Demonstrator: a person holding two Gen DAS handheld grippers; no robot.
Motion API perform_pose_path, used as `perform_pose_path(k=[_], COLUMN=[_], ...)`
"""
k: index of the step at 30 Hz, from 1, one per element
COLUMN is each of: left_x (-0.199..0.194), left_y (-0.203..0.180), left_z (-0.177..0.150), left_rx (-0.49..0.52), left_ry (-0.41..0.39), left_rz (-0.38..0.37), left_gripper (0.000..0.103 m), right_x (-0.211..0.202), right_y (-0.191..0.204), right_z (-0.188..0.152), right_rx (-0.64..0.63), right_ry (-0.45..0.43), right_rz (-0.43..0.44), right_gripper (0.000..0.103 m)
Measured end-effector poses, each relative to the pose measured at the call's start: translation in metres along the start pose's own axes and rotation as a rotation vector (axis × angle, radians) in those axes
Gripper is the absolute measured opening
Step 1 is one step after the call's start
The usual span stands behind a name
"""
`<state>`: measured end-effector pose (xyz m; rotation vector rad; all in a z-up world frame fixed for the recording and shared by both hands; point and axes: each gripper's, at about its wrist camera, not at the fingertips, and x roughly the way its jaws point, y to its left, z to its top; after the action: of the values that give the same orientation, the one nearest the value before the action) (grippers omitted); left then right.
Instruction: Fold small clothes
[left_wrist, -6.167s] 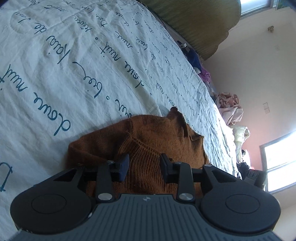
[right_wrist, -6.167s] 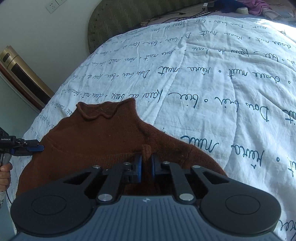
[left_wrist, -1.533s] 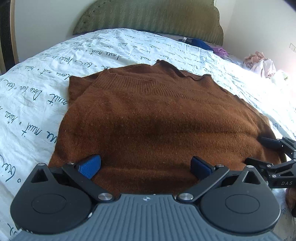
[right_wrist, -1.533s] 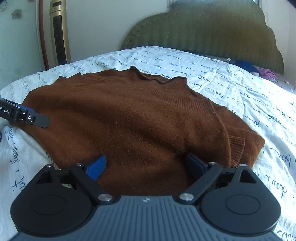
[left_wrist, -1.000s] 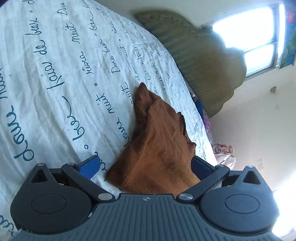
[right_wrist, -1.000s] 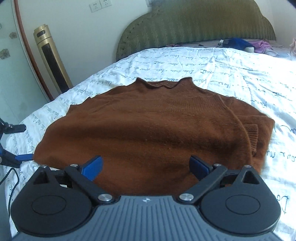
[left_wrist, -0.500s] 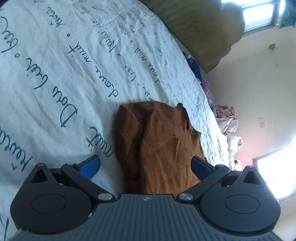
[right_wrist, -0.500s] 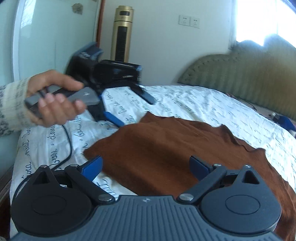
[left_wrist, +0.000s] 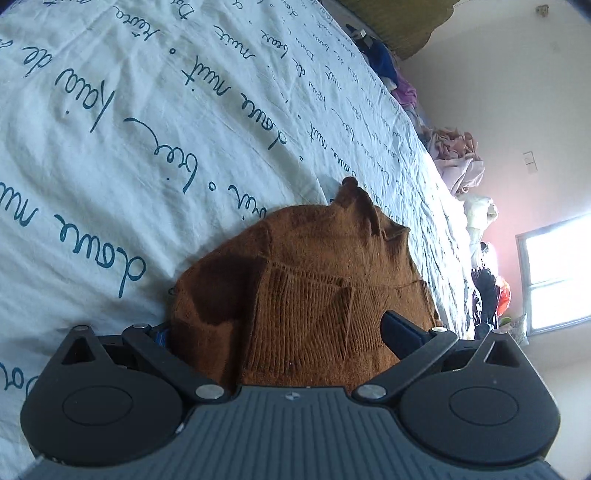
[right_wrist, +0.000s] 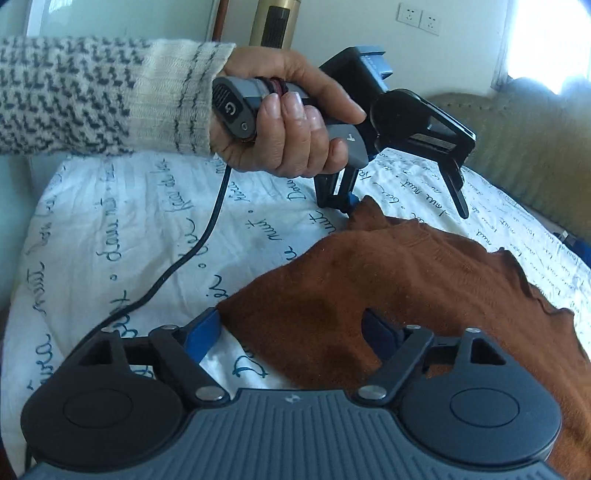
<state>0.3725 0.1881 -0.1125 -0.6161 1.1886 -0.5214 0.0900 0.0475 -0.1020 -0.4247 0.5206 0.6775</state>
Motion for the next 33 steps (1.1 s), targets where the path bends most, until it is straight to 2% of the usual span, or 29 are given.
perform_pose_path(k=[2,4,7,9,14,15,16,17,18,19,21,27,30,33], left_x=[0.003,0.004,0.002,0.0,-0.002,-0.003,-0.003,-0.005,-0.006,-0.006,-0.004,-0.007,-0.011,-0.018], left_y=[-0.001,0.002,0.007,0.01,0.01,0.01,0.01,0.01,0.011,0.013,0.02,0.023,0.014,0.006], left_z=[0.0,0.001,0.001,0.0,0.001,0.0,0.0,0.0,0.0,0.001,0.001,-0.004,-0.008,-0.013], left_rx=[0.013,-0.003,-0.029,-0.036,-0.042,-0.042,-0.046,-0.046,-0.043,-0.051,-0.073,-0.066,-0.026,-0.012], left_ry=[0.002,-0.005,-0.011,-0.015,-0.02,-0.023,-0.026,-0.031,-0.035,-0.032,-0.018,-0.054,-0.093,-0.138], left_rz=[-0.006,-0.016,-0.039,-0.055,-0.058,-0.051,-0.049,-0.042,-0.03,-0.021,-0.007,0.023,0.045,0.029], left_gripper=[0.103,0.103,0.103,0.103,0.1,0.1,0.097,0.093,0.078,0.053,0.027,0.013,0.011,0.01], right_x=[0.0,0.002,-0.001,0.0,0.0,0.003,0.005,0.008,0.01,0.015,0.014,0.009,0.007,0.001], right_y=[-0.002,0.004,0.006,0.017,0.036,0.037,0.036,0.034,0.033,0.031,0.027,0.023,0.02,0.008], right_z=[-0.002,-0.003,-0.001,-0.001,-0.002,0.0,0.001,0.002,0.003,0.002,0.002,0.001,0.0,0.004], right_rx=[0.028,-0.024,-0.036,-0.142,-0.283,-0.286,-0.273,-0.251,-0.246,-0.248,-0.22,-0.21,-0.195,-0.134], right_ry=[-0.001,0.014,-0.025,0.009,-0.032,-0.026,-0.015,-0.002,0.004,0.008,0.007,-0.005,-0.014,-0.047], right_rz=[-0.003,-0.025,-0.055,-0.061,-0.112,-0.118,-0.113,-0.118,-0.144,-0.149,-0.138,-0.138,-0.127,-0.113], right_gripper=[0.08,0.08,0.08,0.08,0.08,0.074,0.044,0.027,0.016,0.015,0.015,0.014,0.013,0.012])
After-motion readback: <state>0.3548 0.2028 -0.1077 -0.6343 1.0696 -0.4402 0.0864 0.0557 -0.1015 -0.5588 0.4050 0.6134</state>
